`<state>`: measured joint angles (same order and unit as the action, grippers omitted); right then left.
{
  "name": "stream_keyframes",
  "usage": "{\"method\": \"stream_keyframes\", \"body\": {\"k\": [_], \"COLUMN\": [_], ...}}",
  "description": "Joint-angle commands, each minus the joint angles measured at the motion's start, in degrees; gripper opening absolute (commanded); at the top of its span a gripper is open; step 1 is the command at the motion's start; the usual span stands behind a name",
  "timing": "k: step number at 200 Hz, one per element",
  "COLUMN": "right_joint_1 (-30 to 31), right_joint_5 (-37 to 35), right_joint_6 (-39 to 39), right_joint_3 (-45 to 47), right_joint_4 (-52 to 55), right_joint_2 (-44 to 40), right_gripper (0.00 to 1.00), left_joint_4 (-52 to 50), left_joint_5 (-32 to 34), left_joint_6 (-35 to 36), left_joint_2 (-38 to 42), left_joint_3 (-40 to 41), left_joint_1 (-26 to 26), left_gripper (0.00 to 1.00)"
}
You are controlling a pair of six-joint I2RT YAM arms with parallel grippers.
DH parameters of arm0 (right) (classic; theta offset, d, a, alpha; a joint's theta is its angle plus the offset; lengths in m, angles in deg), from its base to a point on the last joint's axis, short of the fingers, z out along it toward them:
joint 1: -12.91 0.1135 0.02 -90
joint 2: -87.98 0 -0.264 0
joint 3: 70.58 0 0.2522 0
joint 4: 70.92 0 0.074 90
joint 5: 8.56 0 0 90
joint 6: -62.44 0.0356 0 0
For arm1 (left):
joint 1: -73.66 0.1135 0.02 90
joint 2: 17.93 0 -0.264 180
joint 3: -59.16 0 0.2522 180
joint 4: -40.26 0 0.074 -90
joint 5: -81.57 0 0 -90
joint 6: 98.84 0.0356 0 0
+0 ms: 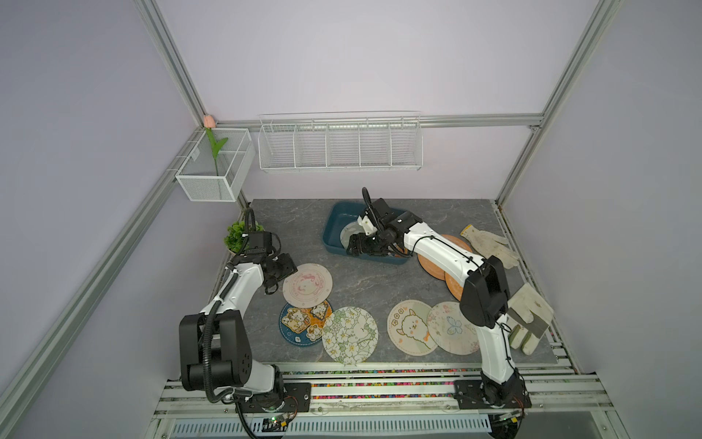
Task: Put the coasters into the storage box
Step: Move the coaster to the center of the board.
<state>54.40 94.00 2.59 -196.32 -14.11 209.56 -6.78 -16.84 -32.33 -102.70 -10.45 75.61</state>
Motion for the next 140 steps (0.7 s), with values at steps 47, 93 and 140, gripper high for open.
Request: {"method": "stream_keyframes", "body": {"k": [47,93,140], "right_joint_1": [6.34,7.72,7.93], "right_joint_5": [1.86,0.64,0.09], "right_joint_6": [1.23,1.31,2.14], "right_joint_3": [-3.69,-4.02,-4.30], "right_joint_4": [-1.24,-2.48,-3.77], "right_joint_2": [9.27,12.83,14.20], "right_gripper": [0.84,0.84,0.85], "left_joint_4": [3.03,6.09,6.69], "left_joint_5": [1.94,1.14,-0.22], "left_joint_6": [0.94,0.52,1.40], "left_joint_2": [-5.40,-8.02,-10.81], "left_joint_3": [1.57,2.68,2.85], "left_joint_1": [2.06,2.17,2.35], "left_gripper": [0.61,0.60,0.65]}}
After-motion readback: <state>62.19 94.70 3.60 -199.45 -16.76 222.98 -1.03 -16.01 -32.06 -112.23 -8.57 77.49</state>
